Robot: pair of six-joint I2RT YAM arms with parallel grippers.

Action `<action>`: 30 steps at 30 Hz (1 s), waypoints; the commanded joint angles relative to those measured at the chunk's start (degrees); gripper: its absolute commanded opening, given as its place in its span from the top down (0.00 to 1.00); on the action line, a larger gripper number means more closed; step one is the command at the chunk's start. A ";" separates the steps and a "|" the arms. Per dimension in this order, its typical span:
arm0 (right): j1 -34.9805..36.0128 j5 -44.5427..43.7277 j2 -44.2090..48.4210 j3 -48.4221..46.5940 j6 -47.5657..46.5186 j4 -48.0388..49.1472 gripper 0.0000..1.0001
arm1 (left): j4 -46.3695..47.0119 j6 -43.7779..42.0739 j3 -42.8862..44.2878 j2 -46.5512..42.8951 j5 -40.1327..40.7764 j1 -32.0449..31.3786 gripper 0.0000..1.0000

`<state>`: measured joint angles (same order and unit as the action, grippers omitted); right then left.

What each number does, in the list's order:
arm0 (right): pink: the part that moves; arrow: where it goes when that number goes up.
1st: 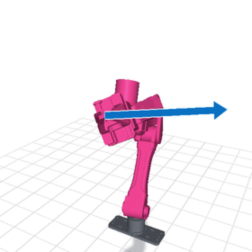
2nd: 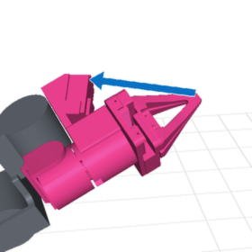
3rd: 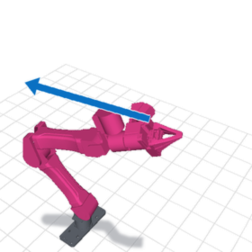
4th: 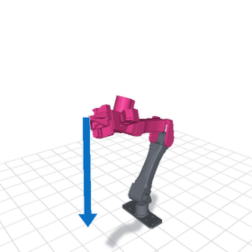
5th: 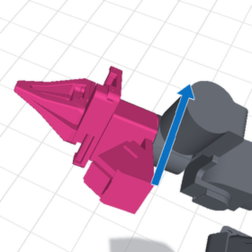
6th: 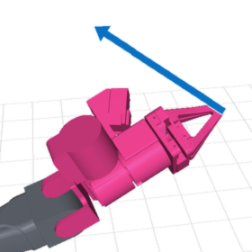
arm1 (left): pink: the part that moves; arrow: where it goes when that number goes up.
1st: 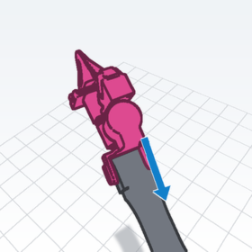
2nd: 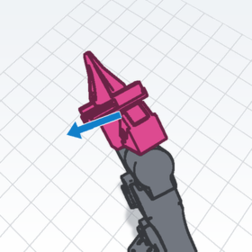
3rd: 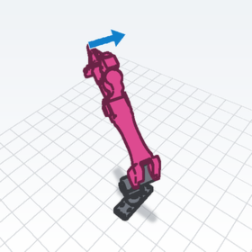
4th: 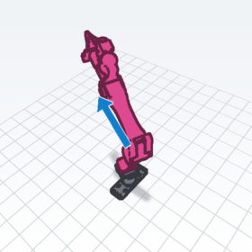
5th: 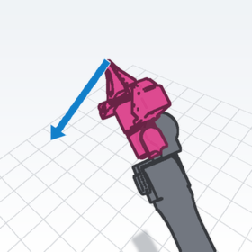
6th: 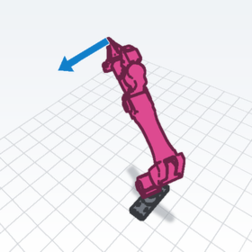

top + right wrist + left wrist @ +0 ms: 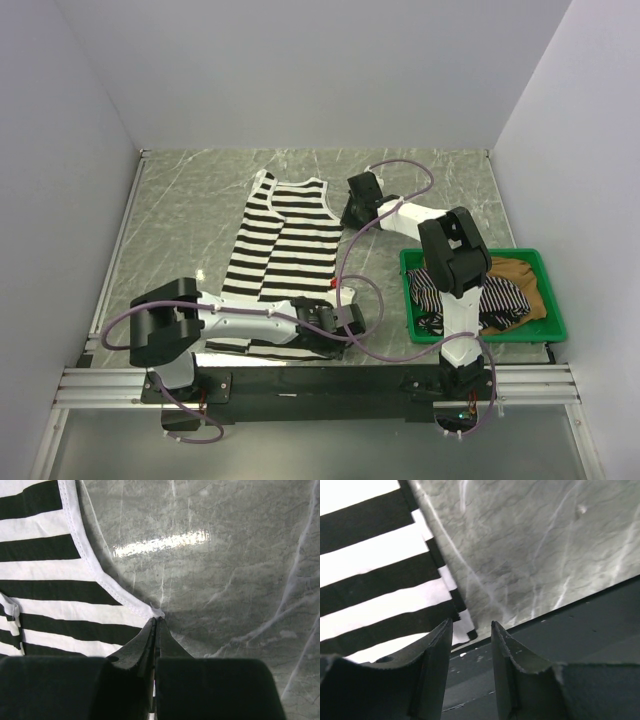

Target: Fold and stack the tank tops

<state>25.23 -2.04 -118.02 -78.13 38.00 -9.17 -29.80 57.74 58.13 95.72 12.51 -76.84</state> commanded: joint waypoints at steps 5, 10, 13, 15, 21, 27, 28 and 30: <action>-0.19 -0.06 1.30 0.25 -0.29 1.00 1.00 | -3.86 0.45 4.01 2.80 6.03 -2.44 0.62; -0.54 -0.33 2.09 0.78 -0.47 0.91 1.00 | -3.60 0.19 4.62 3.59 6.29 -3.14 0.90; -1.06 -0.42 2.70 1.22 -0.73 1.00 1.00 | -3.25 -0.43 5.85 3.16 6.56 -3.84 0.99; -1.67 -0.94 3.05 1.92 -0.64 1.08 1.00 | -0.89 -1.57 5.77 1.40 6.56 -4.28 0.99; -5.10 -0.68 6.48 5.44 -0.56 1.08 1.00 | 8.00 -3.59 1.64 -6.42 4.62 -4.20 0.99; -5.99 -0.77 10.08 5.88 -1.79 -0.32 1.00 | 13.45 -1.40 -4.51 -11.95 4.28 -2.44 0.99; -5.90 -0.51 10.43 5.62 -2.05 -0.93 1.00 | 14.59 -0.01 -5.65 -13.44 4.10 -1.92 1.00; -5.29 -0.59 10.44 4.39 -2.14 -1.81 1.00 | 14.86 1.58 -8.55 -14.86 4.01 -0.34 0.99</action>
<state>18.94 -1.96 -111.46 -71.99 37.15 -10.04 -18.17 56.58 52.58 83.46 17.08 -78.91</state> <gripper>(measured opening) 0.008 0.012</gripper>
